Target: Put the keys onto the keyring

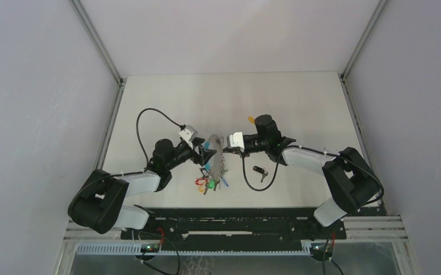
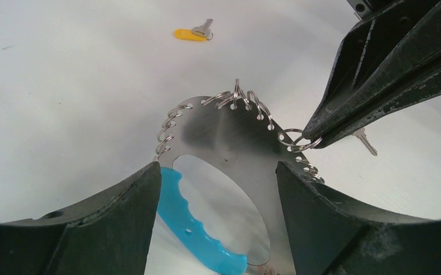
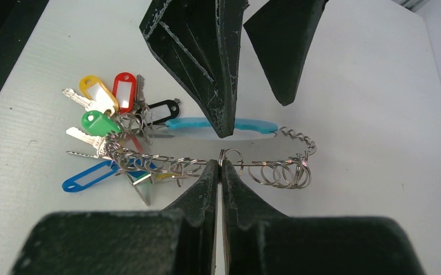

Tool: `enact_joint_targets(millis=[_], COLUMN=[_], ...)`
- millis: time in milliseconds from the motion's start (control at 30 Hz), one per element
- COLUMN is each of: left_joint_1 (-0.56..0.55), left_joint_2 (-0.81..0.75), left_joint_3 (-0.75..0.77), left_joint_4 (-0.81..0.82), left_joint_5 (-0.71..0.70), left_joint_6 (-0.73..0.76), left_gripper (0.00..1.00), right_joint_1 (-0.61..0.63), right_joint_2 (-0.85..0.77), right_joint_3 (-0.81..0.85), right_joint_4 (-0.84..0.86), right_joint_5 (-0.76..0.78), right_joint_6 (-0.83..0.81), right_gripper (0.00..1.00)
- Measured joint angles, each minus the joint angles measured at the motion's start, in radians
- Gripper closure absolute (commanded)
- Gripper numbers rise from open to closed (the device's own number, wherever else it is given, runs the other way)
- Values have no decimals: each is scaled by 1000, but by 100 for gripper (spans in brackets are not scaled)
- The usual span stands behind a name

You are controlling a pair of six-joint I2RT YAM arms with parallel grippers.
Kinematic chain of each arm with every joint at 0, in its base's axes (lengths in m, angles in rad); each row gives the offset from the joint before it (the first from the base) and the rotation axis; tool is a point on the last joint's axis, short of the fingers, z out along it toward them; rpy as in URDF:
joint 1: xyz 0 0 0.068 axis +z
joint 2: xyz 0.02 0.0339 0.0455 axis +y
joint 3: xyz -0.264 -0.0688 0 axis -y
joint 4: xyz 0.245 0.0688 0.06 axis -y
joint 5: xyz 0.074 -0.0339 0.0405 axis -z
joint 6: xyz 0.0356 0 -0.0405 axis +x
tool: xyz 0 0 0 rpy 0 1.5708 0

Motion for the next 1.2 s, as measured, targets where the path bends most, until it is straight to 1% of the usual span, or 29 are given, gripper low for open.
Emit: enact_joint_targets(millis=[267, 500, 667, 833, 967, 1100, 1200], left_joint_1=[-17, -32, -35, -35, -34, -22, -20], left_joint_2=[26, 59, 61, 76, 89, 91, 91], left_joint_3=[26, 47, 52, 80, 90, 110, 112], left_joint_4=[13, 20, 11, -5, 6, 85, 155], left_joint_5=[34, 34, 21, -14, -62, -68, -59], left_joint_6=[19, 38, 27, -53, -148, -263, -314], left_gripper=[22, 22, 25, 27, 27, 27, 26], right_joint_1=[0, 1, 6, 13, 18, 30, 31], right_joint_2=[0, 0, 0, 0, 0, 0, 0], right_joint_3=[17, 28, 35, 55, 62, 62, 62], right_joint_4=[-42, -64, -78, -94, -117, -163, -182], right_joint_5=[-13, -14, -13, 21, 45, 64, 70], right_joint_6=[-34, -45, -58, -91, -111, -117, -117], right_gripper=[100, 100, 100, 100, 100, 100, 100])
